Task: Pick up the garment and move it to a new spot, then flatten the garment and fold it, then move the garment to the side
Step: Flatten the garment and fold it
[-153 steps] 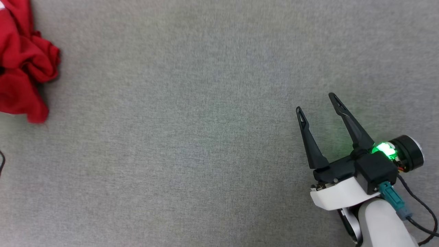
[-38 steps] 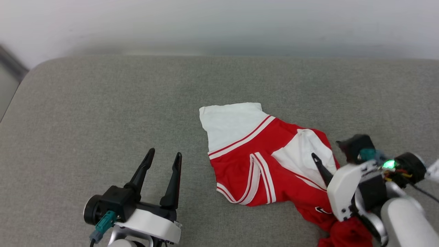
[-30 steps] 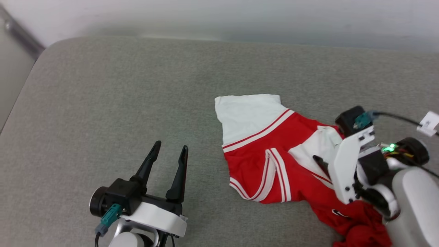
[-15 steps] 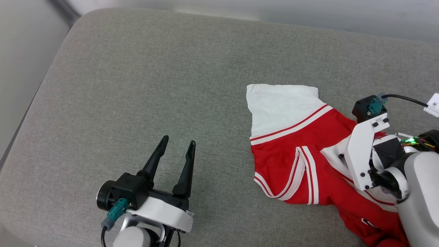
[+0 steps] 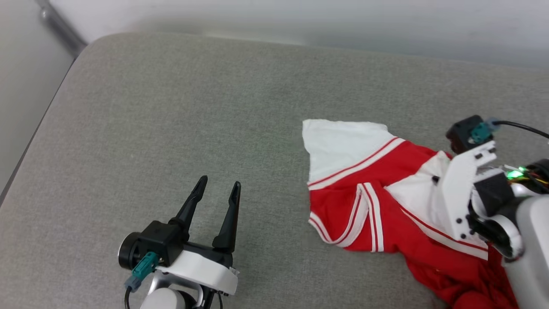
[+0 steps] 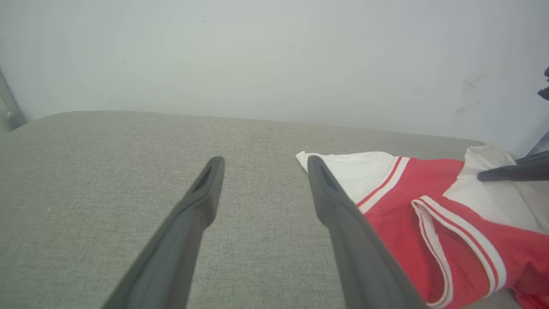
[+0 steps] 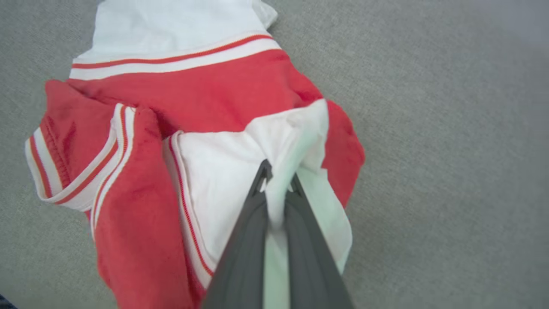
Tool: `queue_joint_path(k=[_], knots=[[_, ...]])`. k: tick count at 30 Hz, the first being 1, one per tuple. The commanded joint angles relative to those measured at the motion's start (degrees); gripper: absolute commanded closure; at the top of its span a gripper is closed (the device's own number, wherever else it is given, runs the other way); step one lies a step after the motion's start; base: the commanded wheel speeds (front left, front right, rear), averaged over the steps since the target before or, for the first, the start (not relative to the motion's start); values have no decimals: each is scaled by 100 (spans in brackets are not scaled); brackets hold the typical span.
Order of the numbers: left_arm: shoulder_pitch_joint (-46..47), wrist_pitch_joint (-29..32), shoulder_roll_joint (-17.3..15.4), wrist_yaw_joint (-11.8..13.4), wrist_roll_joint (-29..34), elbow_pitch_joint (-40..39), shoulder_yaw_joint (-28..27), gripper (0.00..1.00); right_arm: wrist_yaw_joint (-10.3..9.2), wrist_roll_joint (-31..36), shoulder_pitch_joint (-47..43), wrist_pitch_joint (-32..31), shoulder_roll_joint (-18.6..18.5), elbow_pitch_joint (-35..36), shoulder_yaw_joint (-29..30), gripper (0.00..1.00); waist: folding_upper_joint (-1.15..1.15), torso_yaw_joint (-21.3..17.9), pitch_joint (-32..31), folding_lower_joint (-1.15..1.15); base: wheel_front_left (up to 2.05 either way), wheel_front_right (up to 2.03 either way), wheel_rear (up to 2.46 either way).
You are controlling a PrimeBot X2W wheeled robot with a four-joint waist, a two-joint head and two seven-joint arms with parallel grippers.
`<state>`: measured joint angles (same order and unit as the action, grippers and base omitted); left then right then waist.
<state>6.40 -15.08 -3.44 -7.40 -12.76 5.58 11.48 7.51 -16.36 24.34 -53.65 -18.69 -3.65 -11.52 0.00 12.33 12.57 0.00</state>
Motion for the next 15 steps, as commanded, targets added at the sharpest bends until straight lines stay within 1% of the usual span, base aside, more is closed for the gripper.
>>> queue_joint_path(k=[1,5,9,12,15], knots=[[-37,-14,-20,-6,21,1,-21,0,-4,-64,-135,-37,-75,58,59,100,0,-105,-101,0,0,0,0],[-143,-14,-23,-6,33,-5,-78,0,-4,-238,-578,-171,-211,651,456,100,0,-284,-249,0,0,0,0],[-186,-13,-38,-6,41,-32,-136,0,-3,-475,-1024,-320,-161,1058,964,100,0,-471,-306,0,0,0,0],[-177,-14,-59,-7,55,-36,-106,0,-3,-330,-1294,-396,-326,1047,1290,100,0,-542,-292,0,0,0,0],[-110,-14,-67,-7,39,-37,-97,0,-3,-180,-1513,-322,-336,852,1539,100,0,-570,-262,0,0,0,0]])
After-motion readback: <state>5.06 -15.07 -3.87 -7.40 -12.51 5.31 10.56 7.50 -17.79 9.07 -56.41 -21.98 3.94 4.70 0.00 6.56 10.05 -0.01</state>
